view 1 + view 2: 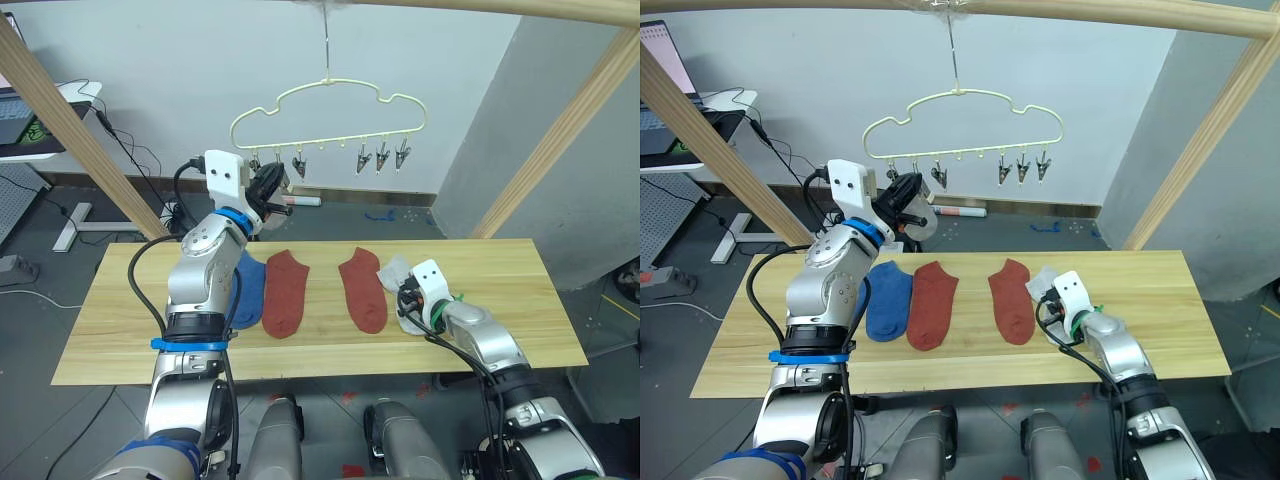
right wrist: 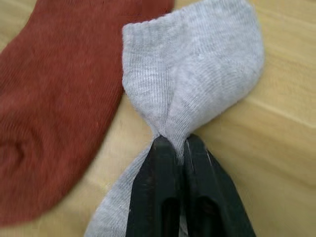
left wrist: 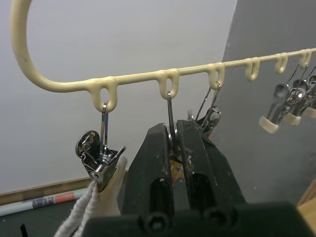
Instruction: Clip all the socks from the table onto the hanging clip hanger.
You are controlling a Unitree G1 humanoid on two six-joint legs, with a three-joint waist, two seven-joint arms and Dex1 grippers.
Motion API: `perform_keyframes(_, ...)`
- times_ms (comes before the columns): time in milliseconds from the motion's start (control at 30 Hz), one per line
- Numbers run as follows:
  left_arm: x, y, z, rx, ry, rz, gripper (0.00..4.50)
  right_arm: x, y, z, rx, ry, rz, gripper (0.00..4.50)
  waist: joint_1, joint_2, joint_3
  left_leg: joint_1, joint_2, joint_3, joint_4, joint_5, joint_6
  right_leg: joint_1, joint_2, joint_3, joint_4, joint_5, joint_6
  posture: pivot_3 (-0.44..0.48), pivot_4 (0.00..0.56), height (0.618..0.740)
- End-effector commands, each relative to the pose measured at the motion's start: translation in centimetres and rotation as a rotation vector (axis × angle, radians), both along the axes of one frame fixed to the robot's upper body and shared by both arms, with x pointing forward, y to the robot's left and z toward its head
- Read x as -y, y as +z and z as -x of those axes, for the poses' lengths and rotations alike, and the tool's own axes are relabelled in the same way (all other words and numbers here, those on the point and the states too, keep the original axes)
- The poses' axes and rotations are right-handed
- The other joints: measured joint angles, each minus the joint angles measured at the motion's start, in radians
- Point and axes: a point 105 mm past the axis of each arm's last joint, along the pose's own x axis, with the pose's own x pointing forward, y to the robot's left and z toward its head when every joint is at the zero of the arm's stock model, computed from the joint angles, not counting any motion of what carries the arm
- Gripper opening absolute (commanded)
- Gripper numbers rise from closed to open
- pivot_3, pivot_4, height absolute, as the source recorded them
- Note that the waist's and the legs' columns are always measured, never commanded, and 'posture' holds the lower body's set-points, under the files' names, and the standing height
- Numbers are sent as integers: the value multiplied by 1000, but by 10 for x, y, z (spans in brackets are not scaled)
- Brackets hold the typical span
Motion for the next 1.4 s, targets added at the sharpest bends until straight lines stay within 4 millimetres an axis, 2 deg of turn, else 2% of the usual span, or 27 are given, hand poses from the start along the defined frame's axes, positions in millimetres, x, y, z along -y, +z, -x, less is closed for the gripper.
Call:
perform_keyframes(33, -3, 0, 3, -37, -34, 44, 0, -2, 32, 3, 110, 58, 2, 18, -2, 0, 0, 0, 0, 0, 0, 0, 0, 0, 0, 0, 0, 0, 0, -55, 220, 740)
perform_keyframes(233, -2, -5, 6, -200, -133, 244, 0, -35, 97, 18, 304, 222, -82, 18, -26, 0, 0, 1, 1, -1, 0, 0, 0, 0, 2, 0, 1, -2, 4, -53, 221, 740)
perform_keyframes(400, 3, -2, 8, -319, -220, 388, 0, -73, 125, 37, 389, 399, -114, 18, -24, 0, 0, 1, 1, -1, 0, 0, 0, 0, 2, 0, 0, -3, 4, -50, 222, 740)
perform_keyframes(600, 13, 11, 14, -359, -315, 545, 0, -102, 136, 39, 414, 447, -173, 18, -22, 0, 0, 1, 1, -1, 0, 0, 0, 0, 1, 0, 0, -2, 4, -50, 222, 740)
perform_keyframes(767, 22, 11, 21, -375, -350, 548, 0, -120, 142, 35, 424, 467, -220, 18, -20, 0, 0, 0, 1, -2, 0, 0, 0, 0, 1, 0, 0, -2, 4, -32, 217, 740)
perform_keyframes(1233, 25, 16, 25, -364, -371, 561, 0, -133, 143, 24, 407, 502, -249, 18, -7, 0, 0, 0, 0, -1, 0, 0, 0, 0, 1, 0, 0, -1, 2, -15, 213, 740)
perform_keyframes(1400, 23, 14, 26, -368, -369, 551, 0, -136, 151, 20, 431, 502, -267, 18, -6, 0, 0, 0, 0, -1, -1, 0, 0, -1, 1, 0, 0, 0, 0, -13, 212, 740)
